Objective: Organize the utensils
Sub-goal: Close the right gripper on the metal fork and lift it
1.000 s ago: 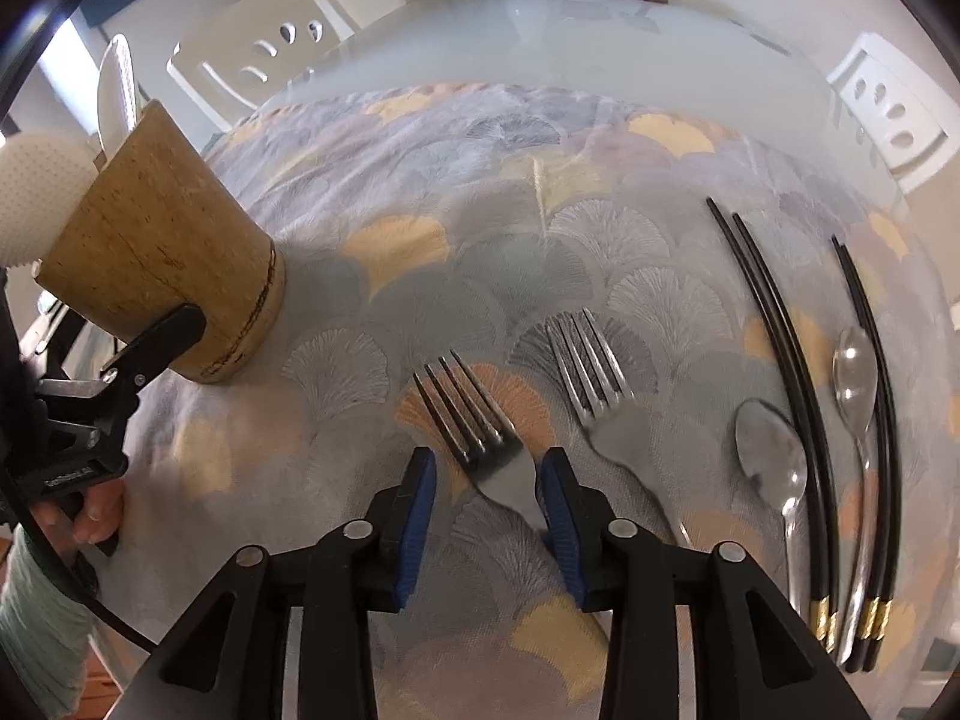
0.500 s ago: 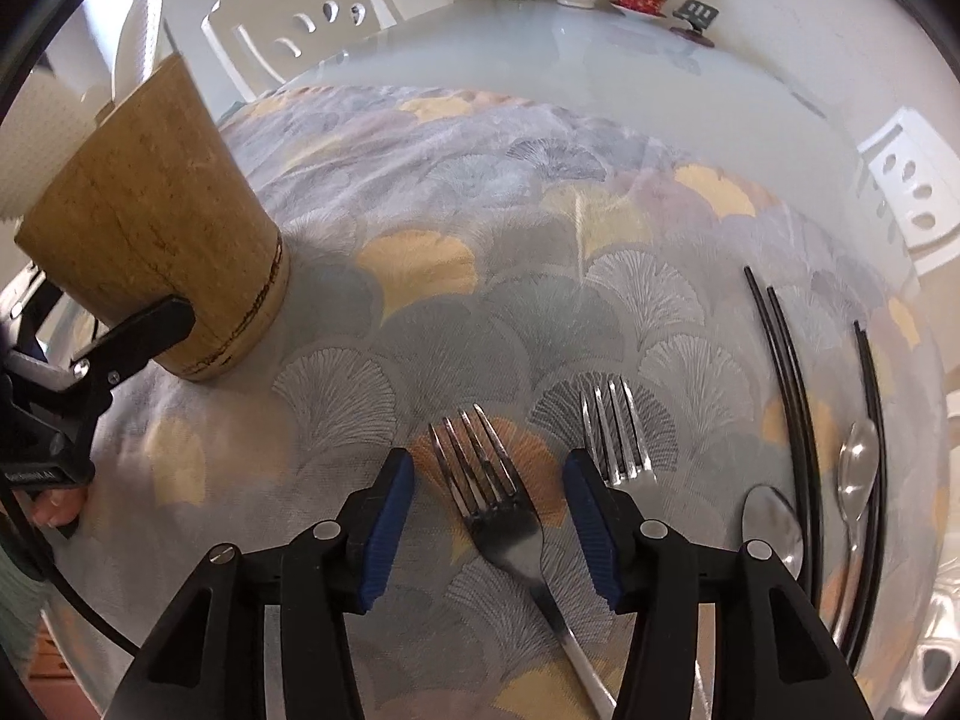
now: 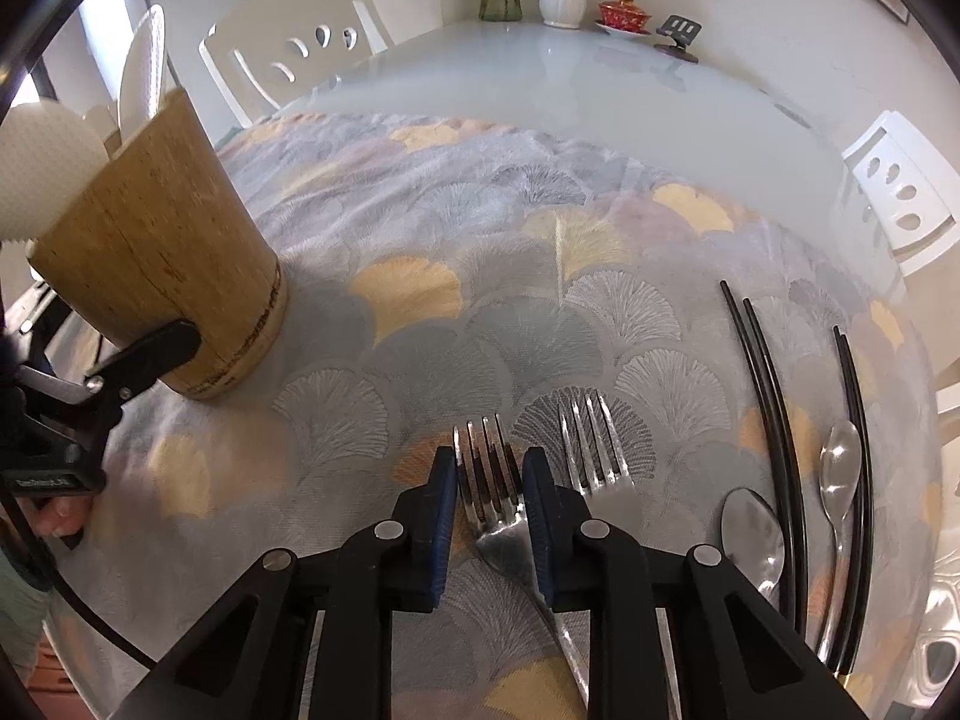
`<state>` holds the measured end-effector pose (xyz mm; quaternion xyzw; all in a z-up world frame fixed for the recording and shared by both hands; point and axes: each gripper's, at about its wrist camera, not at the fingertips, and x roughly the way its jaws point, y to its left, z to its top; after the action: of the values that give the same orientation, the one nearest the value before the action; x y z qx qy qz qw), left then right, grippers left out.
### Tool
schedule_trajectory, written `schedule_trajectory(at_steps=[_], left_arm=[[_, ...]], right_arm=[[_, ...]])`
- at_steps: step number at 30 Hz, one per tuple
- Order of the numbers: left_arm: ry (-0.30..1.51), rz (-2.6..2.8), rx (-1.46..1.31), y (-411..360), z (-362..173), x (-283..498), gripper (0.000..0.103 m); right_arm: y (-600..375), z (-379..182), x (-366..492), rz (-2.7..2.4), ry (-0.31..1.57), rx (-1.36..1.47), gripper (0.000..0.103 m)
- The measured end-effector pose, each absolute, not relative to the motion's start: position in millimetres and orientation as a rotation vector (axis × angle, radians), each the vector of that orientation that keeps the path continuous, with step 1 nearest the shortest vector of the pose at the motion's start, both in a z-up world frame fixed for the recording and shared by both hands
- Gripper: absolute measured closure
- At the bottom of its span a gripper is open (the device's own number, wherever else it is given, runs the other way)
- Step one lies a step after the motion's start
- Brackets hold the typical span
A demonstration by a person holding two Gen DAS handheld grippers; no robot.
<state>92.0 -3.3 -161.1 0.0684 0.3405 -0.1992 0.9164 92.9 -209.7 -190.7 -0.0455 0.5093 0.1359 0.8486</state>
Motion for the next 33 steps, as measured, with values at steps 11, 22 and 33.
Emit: schedule_trajectory(at_steps=[11, 22, 33], left_arm=[[0.7, -0.41, 0.141, -3.5, -161.2, 92.1, 0.005], [0.698, -0.407, 0.144, -3.9, -161.8, 92.8, 0.005], [0.694, -0.402, 0.149, -8.0, -162.1, 87.8, 0.005]], right_arm=[[-243.2, -174.3, 77.0, 0.295, 1.094, 0.008, 0.073], [-237.6, -201.1, 58.9, 0.302, 1.242, -0.152, 0.057], [-221.8, -196.2, 84.7, 0.285, 1.266, -0.184, 0.094]])
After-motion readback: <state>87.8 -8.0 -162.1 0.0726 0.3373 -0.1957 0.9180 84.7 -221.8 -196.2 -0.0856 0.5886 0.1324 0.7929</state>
